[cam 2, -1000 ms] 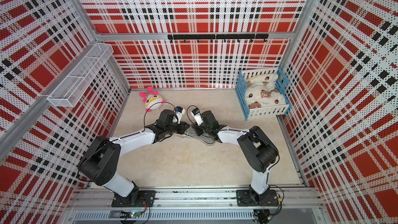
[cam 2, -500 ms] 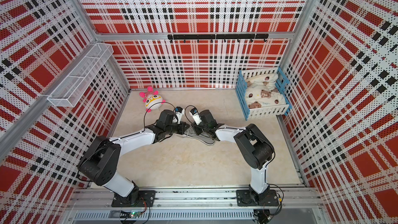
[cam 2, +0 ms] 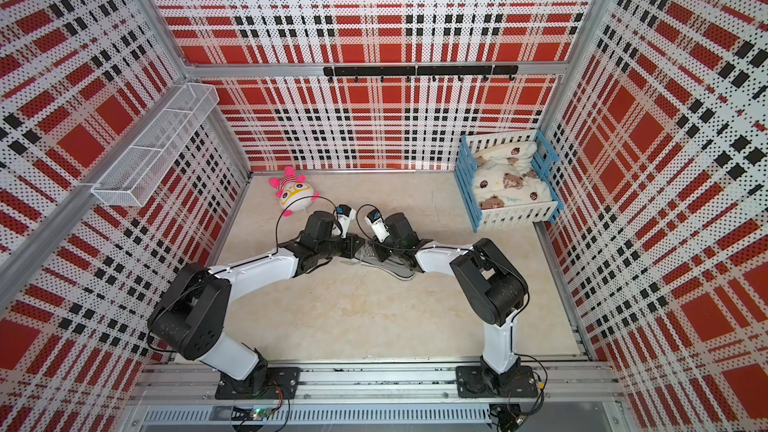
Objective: Tie the shoes
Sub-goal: Cross the shoelace with the shoelace.
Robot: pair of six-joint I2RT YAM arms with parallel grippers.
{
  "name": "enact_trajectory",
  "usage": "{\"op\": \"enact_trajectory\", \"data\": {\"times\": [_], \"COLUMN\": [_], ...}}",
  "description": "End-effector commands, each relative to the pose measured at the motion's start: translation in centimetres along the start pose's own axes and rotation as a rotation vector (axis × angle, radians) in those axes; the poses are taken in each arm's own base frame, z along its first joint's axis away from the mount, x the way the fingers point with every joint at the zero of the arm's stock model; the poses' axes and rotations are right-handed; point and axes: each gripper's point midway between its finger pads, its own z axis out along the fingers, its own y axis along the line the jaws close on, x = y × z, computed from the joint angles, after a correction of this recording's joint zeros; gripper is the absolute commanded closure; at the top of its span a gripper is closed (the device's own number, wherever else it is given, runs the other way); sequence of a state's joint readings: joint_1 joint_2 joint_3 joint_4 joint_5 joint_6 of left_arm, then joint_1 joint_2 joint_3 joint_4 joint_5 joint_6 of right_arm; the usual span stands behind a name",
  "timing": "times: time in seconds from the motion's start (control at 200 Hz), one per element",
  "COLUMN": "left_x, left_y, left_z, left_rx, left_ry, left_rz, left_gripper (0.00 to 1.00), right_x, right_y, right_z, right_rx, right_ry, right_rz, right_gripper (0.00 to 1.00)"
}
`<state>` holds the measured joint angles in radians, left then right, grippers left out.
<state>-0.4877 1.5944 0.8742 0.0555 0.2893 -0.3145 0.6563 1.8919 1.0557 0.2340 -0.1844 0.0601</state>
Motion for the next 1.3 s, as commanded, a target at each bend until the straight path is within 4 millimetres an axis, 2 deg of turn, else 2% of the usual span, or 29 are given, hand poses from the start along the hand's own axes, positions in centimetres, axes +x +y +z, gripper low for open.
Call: {"op": "enact_trajectory", "data": {"times": [0.0,0.536,0.651,0.822,1.107,1.298], "left_x": [-0.7,-0.5,-0.4,-0.3,-0.1,0.1], "left_y": [-0.5,-0.4,-0.2,0.2,1.0,0.0], "left_z": [-0.7,-0.6,-0.6,-0.6,-0.5,-0.1], "left_rx": [0.025,0.028,0.024,0.010,-0.009,0.008], "left_ry": [-0.032,-0.030,-0.030,-0.037,-0.045,-0.043], "left_rz": [0.002,0.000,-0.003,-0.011,-0.025,-0.004], "left_gripper": [1.00,1.00,1.00,1.00,1.00,1.00], "right_x": [-0.6,-1.6,-1.7,-1.9,-1.5,-1.6], "right_y": [-0.3,-1.5,-1.5,-1.3,-0.3,1.0], "right_z": [0.7,1.7,1.8,1.3,-1.6,-4.3], "right_rx": [0.019,0.075,0.080,0.062,-0.034,-0.151], "right_ry": [-0.017,-0.043,-0.051,-0.065,-0.070,-0.081], "right_rz": [-0.013,-0.032,-0.028,-0.019,0.061,0.142], "right_gripper": [0.69,0.68,0.76,1.00,1.00,1.00]}}
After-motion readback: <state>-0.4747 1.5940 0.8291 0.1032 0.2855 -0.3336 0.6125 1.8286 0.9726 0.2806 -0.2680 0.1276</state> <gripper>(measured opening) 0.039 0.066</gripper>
